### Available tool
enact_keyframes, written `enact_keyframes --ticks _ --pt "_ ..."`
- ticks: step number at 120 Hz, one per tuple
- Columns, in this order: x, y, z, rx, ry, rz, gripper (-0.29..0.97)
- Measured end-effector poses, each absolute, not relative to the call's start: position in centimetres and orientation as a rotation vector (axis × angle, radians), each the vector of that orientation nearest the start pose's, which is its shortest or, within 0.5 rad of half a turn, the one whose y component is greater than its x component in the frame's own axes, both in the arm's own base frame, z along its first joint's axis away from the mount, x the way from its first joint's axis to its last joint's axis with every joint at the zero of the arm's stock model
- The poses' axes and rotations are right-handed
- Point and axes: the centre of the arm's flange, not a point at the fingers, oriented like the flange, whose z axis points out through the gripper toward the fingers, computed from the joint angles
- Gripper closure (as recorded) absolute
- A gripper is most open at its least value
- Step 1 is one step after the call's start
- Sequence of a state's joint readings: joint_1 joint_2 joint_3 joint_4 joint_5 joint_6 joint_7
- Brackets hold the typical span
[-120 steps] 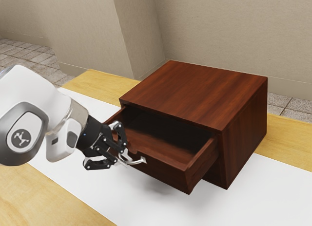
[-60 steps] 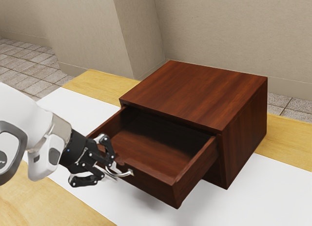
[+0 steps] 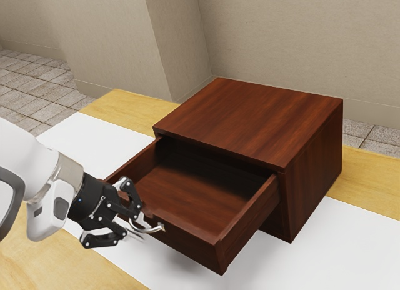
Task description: Pull the drawer handle with one arm to open the drawer
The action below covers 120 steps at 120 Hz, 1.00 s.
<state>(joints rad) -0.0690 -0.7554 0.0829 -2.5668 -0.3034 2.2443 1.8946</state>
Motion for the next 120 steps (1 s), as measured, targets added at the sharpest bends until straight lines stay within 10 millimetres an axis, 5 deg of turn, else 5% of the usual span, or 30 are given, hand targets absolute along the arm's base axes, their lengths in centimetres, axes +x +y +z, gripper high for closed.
enact_keyframes --ticks 30,46,62,77,88,120 --pt "35.4 0.3 57.9 -1.822 2.193 -0.801 0.56" --pt "35.5 1.4 62.9 -1.811 2.177 -0.784 0.55" --pt "40.6 -0.1 69.6 -1.810 2.250 -0.494 0.53" --pt "47.0 -0.1 70.7 -1.965 2.270 -0.234 0.34" --pt "50.8 -0.2 69.6 -2.107 2.232 -0.103 0.22" --pt "50.9 1.0 69.0 -2.441 1.971 0.054 0.06"
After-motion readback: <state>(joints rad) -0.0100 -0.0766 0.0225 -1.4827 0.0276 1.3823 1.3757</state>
